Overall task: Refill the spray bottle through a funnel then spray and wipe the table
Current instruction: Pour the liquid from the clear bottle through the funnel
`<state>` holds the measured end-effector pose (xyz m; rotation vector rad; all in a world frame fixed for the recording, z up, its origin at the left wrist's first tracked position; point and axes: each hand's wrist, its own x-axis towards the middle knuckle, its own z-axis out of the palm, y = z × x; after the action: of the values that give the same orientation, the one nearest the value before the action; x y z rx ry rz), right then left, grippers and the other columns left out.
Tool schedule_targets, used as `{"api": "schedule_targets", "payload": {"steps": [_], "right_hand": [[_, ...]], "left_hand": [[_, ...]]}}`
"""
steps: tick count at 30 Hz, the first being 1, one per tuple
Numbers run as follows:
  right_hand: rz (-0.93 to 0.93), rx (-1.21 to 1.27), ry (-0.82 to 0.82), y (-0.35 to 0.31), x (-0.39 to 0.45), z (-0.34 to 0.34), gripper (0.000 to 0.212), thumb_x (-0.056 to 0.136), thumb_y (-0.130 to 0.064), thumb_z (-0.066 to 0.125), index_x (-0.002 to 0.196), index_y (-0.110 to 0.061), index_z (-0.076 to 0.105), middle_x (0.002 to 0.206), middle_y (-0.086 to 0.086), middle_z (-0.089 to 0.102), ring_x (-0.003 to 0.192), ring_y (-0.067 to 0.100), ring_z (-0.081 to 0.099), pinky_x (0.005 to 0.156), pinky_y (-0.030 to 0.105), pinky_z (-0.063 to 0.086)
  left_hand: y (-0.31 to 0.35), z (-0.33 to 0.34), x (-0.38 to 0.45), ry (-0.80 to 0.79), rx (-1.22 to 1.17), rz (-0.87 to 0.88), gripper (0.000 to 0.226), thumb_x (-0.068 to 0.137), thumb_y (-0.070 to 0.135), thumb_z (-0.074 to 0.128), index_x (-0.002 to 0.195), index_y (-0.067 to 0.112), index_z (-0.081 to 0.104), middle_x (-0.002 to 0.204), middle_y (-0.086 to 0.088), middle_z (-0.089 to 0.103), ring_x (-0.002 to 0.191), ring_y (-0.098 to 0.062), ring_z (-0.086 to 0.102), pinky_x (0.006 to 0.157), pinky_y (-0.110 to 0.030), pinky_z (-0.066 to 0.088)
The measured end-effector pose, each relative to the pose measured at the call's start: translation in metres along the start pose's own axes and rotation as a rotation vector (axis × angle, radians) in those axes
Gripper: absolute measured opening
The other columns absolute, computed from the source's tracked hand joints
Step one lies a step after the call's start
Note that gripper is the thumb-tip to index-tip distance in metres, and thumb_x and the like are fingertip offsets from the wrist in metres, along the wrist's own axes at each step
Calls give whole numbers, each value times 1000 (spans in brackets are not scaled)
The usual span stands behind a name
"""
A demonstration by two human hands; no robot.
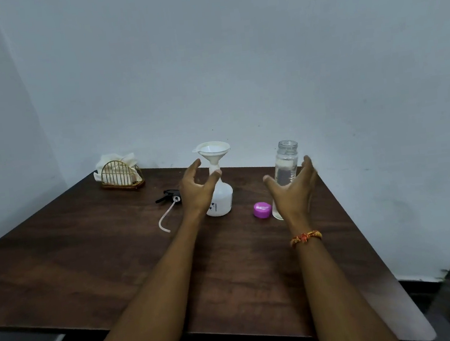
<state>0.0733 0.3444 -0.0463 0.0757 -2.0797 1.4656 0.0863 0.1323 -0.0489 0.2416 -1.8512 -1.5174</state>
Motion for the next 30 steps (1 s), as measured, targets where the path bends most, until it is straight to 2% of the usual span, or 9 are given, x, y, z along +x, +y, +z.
{"api": "schedule_targets", "payload": {"steps": [5,7,10,12,14,16,18,22,30], "right_hand": [[89,69,-99,16,-2,6,62,86,-12,83,141,-13,54,121,8,69,106,26,70,94,48,61],[83,71,-117,13,1,3,55,86,-9,83,137,-11,59,118,9,72,104,26,72,87,36,59],[20,72,-152,1,13,0,56,86,-8,84,137,-14,61,118,6,73,100,19,72,80,27,58],[-32,62,-173,-11,23,-2,53,86,-8,84,135,-14,62,114,3,73,90,7,70,71,13,52],[-92,3,-202,-24,35,-5,51,86,-10,84,132,-15,63,109,-1,72,82,-4,64,64,6,43],[-150,-64,-238,-36,47,-7,51,85,-12,85,130,-17,63,105,-3,70,79,-5,62,65,9,42],[-207,-122,-276,-46,56,-6,51,82,-16,86,128,-20,63,106,-3,70,82,5,66,72,21,51],[-316,-234,-332,-56,62,1,58,80,-18,83,133,-23,60,115,2,68,94,26,67,84,45,61],[-392,-408,-383,-57,71,5,73,87,-15,80,154,-22,53,140,7,66,121,32,64,98,43,54]], "left_hand": [[-9,9,4,-82,-56,-27,67,83,46,85,141,20,65,138,6,69,128,-10,63,111,-38,51],[-14,13,7,-107,-66,13,42,86,44,83,122,25,73,116,12,77,114,-7,70,105,-40,56],[-14,16,10,-110,-87,56,10,93,33,80,97,34,71,90,24,75,95,2,70,94,-30,56],[-13,16,13,-106,-91,59,9,95,31,78,97,35,71,81,30,70,90,3,69,86,-21,53],[-13,15,15,-103,-105,54,19,97,29,76,115,33,70,84,35,65,94,8,67,83,-10,48],[-14,14,18,-104,-94,62,33,99,30,73,131,21,69,100,34,64,102,7,65,85,-12,46],[-15,14,20,-111,-75,69,43,100,34,71,136,11,68,115,20,71,109,1,66,93,-19,49],[-17,11,19,-126,-46,87,44,100,45,69,134,18,72,120,5,77,113,-7,70,100,-32,56],[-24,11,22,-129,-15,112,49,100,51,65,135,18,71,126,3,76,118,-8,69,103,-35,56]]}}
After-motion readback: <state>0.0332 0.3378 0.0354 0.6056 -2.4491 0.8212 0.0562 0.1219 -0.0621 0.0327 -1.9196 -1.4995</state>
